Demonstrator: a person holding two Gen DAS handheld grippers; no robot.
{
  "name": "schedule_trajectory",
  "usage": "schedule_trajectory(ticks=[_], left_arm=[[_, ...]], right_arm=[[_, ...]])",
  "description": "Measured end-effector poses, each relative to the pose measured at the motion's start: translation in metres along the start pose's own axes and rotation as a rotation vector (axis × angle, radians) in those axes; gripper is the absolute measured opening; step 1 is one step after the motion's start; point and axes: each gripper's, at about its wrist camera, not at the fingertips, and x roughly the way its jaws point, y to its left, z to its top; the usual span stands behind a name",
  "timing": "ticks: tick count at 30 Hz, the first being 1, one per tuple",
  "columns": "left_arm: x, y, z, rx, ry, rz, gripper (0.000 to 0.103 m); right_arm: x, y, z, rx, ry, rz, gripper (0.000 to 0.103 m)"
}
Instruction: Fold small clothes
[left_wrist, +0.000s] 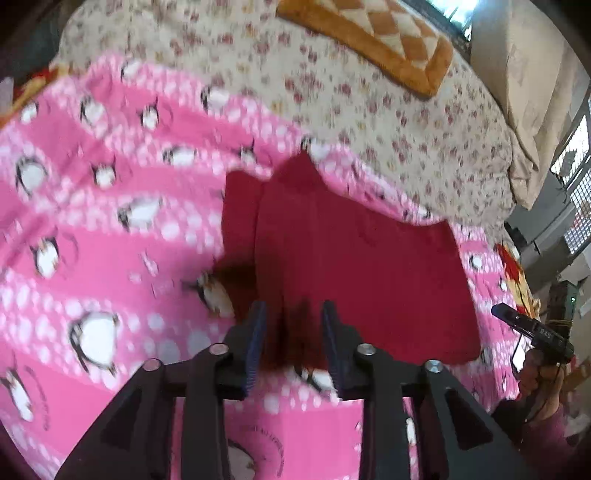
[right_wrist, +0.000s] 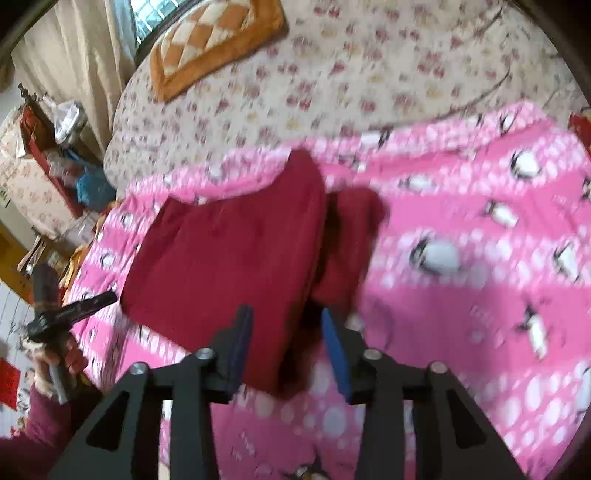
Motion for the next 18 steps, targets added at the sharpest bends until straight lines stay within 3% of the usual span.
schedule_trajectory(ticks=[3,9,10,11,12,14,17,18], left_arm=[[0.006,-0.014,0.024,0.023,-0.019,0.026,0.021],[0.072,-0.031,0.078,0.022,-0.003,0.093,0.023],[0.085,-0.028,0.083,0.006,0.006,0.109,0.023],[0.095,-0.025,0.085,-0.008,0.015,0.123,0.023],[0.106,-0.021,0.088,-0.023,0.026,0.136,0.023],[0.127,-0.005,0.091,-0.064,0.048,0.164,0.023],[0.149,0.024,0.088,-0.15,0.068,0.208,0.023],[0.152,0.033,0.086,-0.183,0.067,0.189,0.023]], right_arm=[[0.014,-0.003,0.023,-0.008,-0.021,-0.054,0.062],[0.069,0.005,0.069,-0.023,-0.034,-0.137,0.062],[0.078,0.01,0.076,-0.041,-0.037,-0.152,0.06],[0.085,0.014,0.079,-0.055,-0.037,-0.163,0.049],[0.095,0.018,0.084,-0.08,-0.031,-0.19,0.032],[0.113,0.02,0.09,-0.102,-0.011,-0.277,0.021],[0.134,0.001,0.092,-0.049,0.02,-0.318,0.021],[0.144,-0.01,0.091,-0.022,0.046,-0.322,0.021]])
